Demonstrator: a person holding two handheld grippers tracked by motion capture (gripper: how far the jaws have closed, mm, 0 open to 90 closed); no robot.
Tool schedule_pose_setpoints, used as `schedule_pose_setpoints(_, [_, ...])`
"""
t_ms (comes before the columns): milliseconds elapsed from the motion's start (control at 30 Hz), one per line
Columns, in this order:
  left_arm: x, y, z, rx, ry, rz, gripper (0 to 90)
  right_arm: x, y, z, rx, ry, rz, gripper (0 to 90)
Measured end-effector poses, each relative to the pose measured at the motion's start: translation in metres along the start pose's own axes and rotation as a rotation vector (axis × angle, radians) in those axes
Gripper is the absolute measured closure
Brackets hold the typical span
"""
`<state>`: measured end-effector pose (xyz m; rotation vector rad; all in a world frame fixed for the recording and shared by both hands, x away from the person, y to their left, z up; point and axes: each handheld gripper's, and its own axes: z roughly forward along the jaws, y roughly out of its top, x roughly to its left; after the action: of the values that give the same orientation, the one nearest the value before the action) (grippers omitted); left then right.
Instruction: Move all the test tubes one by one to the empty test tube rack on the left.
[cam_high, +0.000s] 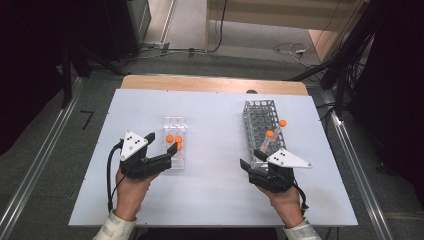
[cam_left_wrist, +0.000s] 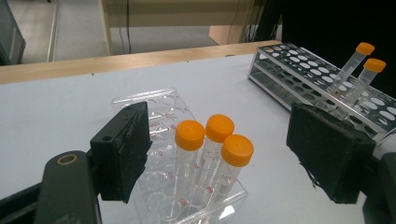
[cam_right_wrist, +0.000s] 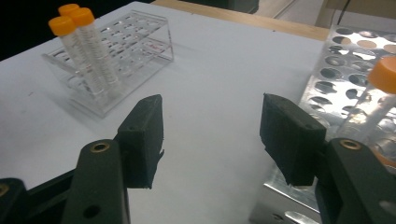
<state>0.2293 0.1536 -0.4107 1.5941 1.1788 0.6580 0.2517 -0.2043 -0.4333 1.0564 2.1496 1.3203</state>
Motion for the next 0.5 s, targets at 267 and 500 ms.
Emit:
schedule_pose_setpoints(267, [0.000, 0.000, -0.001, -0.003, 0.000, -0.004, 21.4, -0.015, -0.001, -0.003, -0.006, -0.049, 0.022, 38.2])
schedule_pose_setpoints(500, [0.000, 0.000, -0.001, -0.003, -0.001, -0.003, 21.5, -0.023, -0.002, -0.005, -0.006, -0.074, 0.032, 38.1])
